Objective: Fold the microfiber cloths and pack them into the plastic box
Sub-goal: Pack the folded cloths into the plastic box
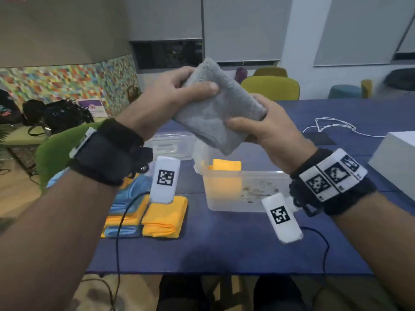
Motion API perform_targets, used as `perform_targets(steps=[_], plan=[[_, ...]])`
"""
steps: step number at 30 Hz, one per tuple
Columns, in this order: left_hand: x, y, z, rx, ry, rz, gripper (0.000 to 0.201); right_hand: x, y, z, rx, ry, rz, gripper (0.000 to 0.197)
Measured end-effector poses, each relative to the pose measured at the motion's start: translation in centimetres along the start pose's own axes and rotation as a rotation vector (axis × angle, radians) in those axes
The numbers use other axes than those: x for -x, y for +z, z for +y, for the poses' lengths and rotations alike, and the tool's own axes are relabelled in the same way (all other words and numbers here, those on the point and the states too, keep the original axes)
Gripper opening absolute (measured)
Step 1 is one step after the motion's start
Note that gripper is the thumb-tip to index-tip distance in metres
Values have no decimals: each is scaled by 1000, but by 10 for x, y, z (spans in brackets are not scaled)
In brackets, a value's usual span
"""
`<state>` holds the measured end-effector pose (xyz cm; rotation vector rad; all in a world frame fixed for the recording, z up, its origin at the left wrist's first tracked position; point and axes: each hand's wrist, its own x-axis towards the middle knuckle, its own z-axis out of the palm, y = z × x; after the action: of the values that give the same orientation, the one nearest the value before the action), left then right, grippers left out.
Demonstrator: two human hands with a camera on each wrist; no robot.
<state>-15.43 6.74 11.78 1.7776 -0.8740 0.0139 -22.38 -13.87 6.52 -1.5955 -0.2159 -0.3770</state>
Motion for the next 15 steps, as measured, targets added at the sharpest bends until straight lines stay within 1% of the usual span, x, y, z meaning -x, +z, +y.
perform_targets(steps=[2, 3, 4, 6, 8, 9, 11, 13, 14, 15], plan=[[-25, 17, -4, -38, -50, -88, 43, -2, -16, 8, -39, 52, 125, 50], [-37, 25, -8, -56, -74, -128, 44, -2, -23, 14, -49, 86, 166, 50], [-48, 33, -13, -60, -98, -160, 41, -1, -29, 19, -61, 121, 194, 50], [-69, 49, -24, -55, -137, -216, 33, 5, -40, 31, -80, 181, 224, 51], [-88, 64, -36, -79, -179, -266, 34, 11, -52, 41, -9, 216, 221, 52], [-96, 70, -43, -97, -198, -294, 32, 15, -58, 45, 93, 211, 218, 52], [-112, 79, -56, -114, -226, -359, 28, 25, -70, 56, 415, 184, 244, 55], [-125, 87, -66, -130, -263, -407, 39, 37, -81, 70, 740, 222, 269, 69], [-131, 91, -72, -152, -281, -429, 44, 43, -84, 76, 868, 248, 259, 71], [-137, 95, -77, -178, -297, -453, 44, 48, -86, 82, 964, 252, 229, 68]])
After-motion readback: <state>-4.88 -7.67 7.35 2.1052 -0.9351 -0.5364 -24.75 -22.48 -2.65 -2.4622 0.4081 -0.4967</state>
